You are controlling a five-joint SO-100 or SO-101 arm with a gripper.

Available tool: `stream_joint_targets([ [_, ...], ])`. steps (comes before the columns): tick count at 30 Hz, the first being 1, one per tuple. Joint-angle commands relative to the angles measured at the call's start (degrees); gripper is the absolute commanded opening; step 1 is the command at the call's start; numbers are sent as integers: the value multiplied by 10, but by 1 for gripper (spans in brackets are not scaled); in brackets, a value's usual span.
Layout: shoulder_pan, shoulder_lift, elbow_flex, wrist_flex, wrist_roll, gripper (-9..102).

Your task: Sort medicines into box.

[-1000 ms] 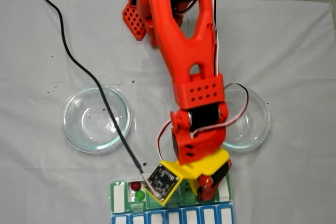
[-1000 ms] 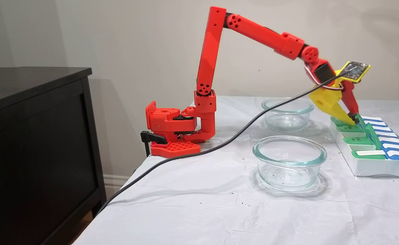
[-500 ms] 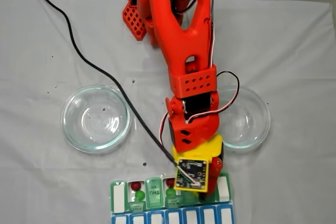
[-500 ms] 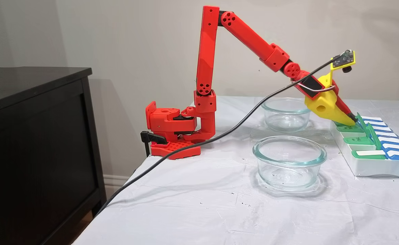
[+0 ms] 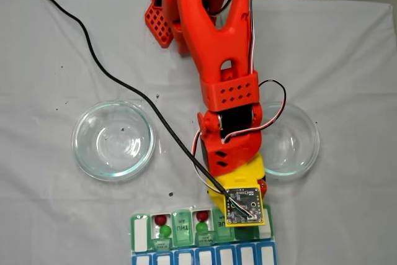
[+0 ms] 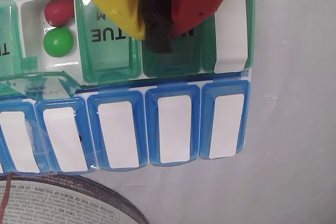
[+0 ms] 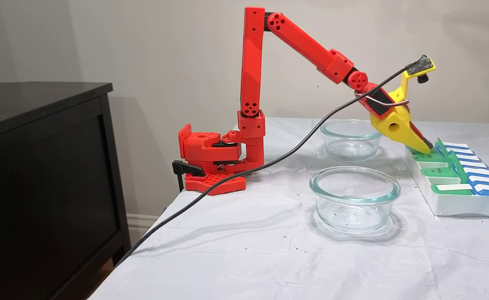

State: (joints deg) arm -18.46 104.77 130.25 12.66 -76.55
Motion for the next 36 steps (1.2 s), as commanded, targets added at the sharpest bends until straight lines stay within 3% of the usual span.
stream_joint_targets([
  [1, -30, 33, -1, 30, -8, 0],
  [16, -30, -19, -16, 28, -19, 0],
  [28, 54, 73, -206, 60, 388, 0],
  [36, 106, 76, -258, 23, 476, 0],
])
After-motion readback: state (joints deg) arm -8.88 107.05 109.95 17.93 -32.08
